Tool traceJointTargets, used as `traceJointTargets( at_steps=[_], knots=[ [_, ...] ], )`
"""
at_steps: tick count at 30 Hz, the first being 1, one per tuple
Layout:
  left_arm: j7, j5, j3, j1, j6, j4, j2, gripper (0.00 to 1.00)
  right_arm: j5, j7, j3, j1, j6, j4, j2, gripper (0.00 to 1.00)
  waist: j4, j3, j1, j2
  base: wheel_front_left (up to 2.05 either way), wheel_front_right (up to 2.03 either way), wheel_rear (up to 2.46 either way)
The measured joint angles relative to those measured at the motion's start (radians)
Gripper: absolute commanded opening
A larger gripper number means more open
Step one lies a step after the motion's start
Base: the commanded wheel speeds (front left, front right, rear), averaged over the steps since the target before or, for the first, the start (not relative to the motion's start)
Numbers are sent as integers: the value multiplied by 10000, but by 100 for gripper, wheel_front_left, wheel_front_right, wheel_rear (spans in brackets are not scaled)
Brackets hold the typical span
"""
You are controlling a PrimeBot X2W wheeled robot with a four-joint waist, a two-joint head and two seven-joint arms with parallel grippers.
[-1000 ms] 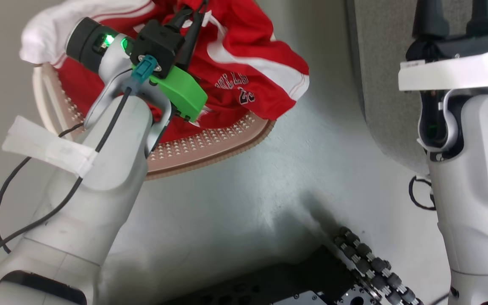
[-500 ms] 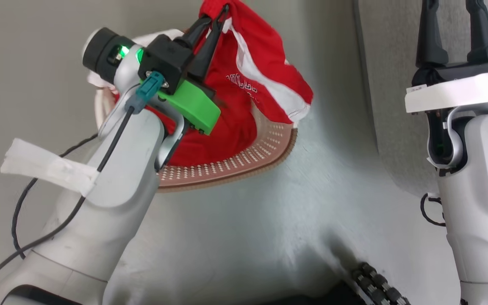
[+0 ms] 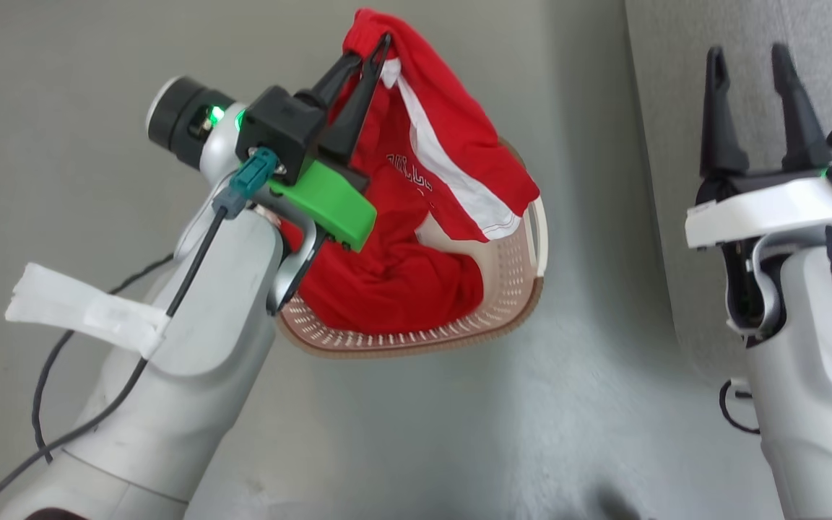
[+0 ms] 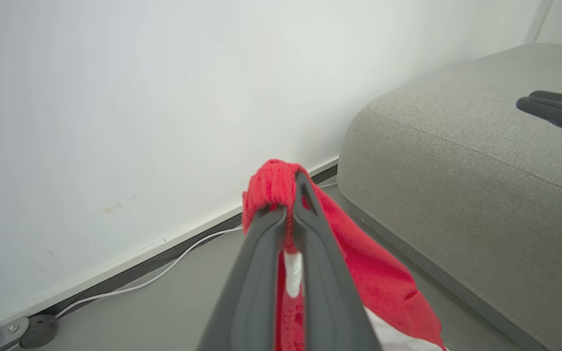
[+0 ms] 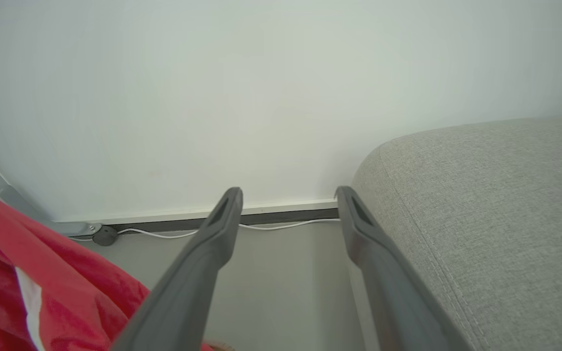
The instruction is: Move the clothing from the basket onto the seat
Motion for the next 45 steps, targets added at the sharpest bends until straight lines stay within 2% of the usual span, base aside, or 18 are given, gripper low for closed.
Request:
traceJointTargets(
  at_steps=[15,24,34,45],
  knots=[
    [0,-491,224,1205,36,146,35,0,-79,2,435,1103,405,750,94,100,692,-2196,-1,0,0,0,0],
    [2,-635,201,1882,36,341,151,0,-174,2,1787,1696,696,1465,240,100,924,-3509,-1,0,0,0,0],
    [376,-909,42,2100,36,-40,144,0,-345,4,3643,2032,790,2102,274,100,986,-4815,-1,0,0,0,0],
    [679,-915,-61,2154,36,-857,148,0,-355,23,4299,1552,792,2485,259,100,1117,-5246,-1,0,0,0,0]
  ],
)
